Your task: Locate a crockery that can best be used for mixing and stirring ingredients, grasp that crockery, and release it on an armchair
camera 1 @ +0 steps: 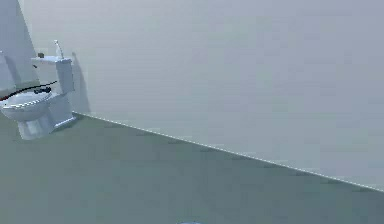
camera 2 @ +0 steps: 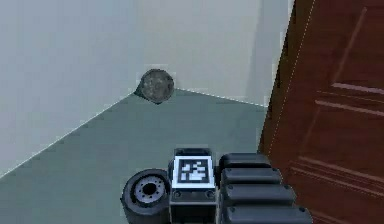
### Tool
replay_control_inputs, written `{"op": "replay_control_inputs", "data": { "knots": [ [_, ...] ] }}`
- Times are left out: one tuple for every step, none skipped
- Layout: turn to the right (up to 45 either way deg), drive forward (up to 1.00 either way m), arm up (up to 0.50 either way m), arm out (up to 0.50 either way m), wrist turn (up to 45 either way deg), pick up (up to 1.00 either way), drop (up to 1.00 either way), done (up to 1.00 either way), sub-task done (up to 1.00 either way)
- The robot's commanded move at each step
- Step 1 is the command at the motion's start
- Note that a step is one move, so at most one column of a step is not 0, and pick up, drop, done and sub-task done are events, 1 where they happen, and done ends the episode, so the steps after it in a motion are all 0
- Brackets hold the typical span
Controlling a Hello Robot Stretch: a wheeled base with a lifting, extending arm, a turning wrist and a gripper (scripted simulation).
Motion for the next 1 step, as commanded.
{"op": "replay_control_inputs", "data": {
  "knots": [
    [0.0, 0.3, 0.0, 0.0, 0.0, 0.0, 0.0, 0.0, 0.0]
  ]
}}
